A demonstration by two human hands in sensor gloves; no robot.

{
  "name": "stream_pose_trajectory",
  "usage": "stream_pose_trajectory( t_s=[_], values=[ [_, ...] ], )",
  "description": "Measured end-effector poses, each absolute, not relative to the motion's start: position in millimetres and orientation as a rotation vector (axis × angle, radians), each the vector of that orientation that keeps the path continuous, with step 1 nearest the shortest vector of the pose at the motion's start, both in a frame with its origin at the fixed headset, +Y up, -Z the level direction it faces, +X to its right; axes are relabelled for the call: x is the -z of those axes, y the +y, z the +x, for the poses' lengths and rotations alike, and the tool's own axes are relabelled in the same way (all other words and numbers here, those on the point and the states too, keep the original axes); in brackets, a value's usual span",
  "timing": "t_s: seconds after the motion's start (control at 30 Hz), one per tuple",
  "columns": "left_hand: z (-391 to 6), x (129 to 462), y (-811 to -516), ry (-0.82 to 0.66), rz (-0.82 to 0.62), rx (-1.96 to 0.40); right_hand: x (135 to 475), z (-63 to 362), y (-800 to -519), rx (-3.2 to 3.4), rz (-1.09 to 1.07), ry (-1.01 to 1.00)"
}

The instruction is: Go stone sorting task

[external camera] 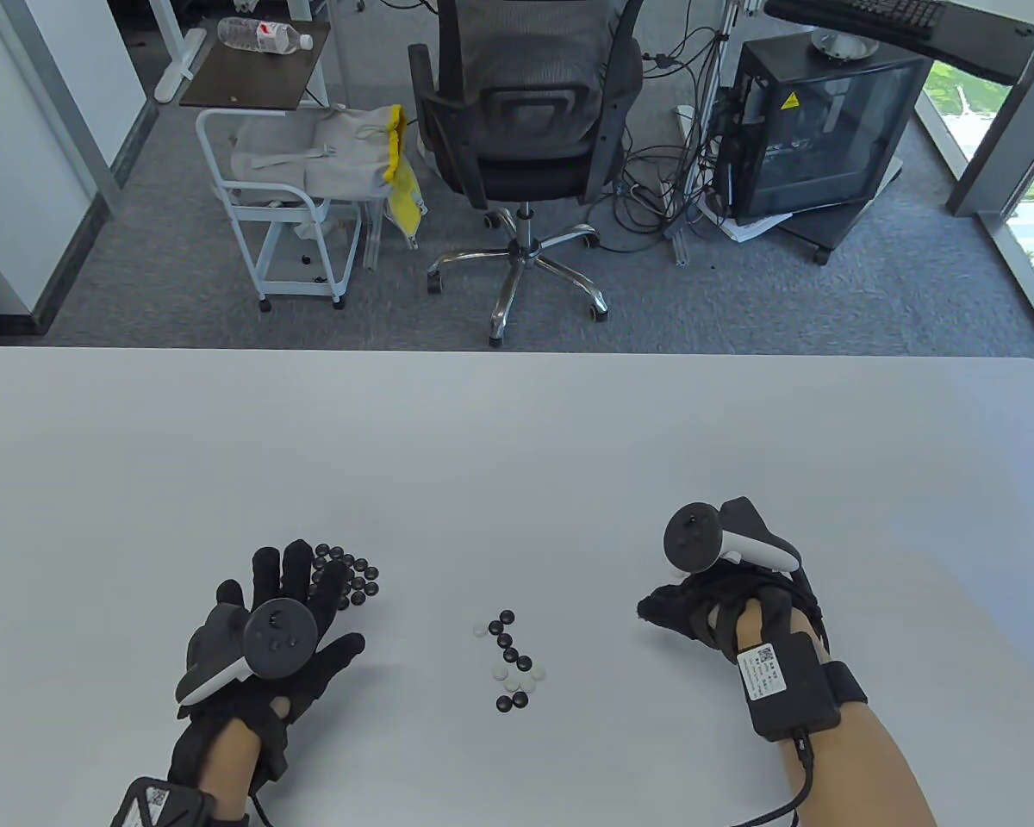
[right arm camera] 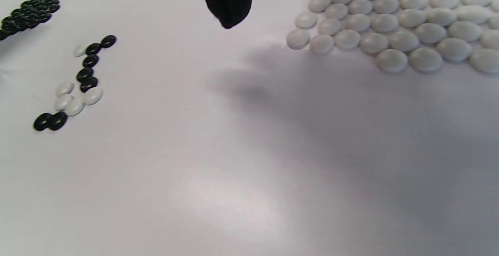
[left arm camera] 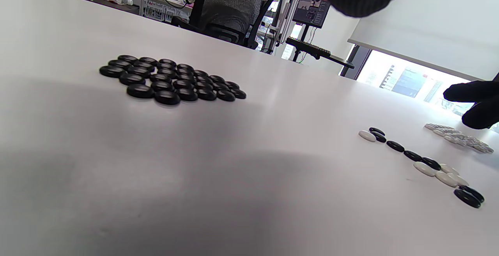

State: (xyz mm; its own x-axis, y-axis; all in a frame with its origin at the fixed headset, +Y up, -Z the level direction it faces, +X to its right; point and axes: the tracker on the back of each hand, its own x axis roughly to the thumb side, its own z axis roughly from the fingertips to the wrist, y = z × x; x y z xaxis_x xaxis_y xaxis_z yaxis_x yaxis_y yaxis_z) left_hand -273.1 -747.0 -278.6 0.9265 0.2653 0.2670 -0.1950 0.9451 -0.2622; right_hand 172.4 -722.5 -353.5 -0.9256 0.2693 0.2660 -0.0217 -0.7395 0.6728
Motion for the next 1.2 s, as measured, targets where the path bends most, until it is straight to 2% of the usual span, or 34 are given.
stream_pose_trajectory(
  t_s=[0.17, 0.37, 0.8, 1.0, 1.2],
  values=[
    [-272, 278, -747, -0.306, -0.235, -0.232, 340, 134, -719, -2.717, 0.726, 1.094],
    [-272, 278, -747, -0.309, -0.232, -0.231, 325, 91, -730, -2.666, 0.915, 1.165],
    [-273, 277, -746, -0.313, -0.223, -0.239, 325, 54, -762, -2.591, 0.992, 1.259],
    [-274, 277, -746, -0.313, -0.220, -0.243, 338, 78, -759, -2.640, 0.879, 1.270],
    [-275, 277, -746, -0.313, -0.217, -0.245, 354, 148, -754, -2.744, 0.553, 1.265]
  ],
)
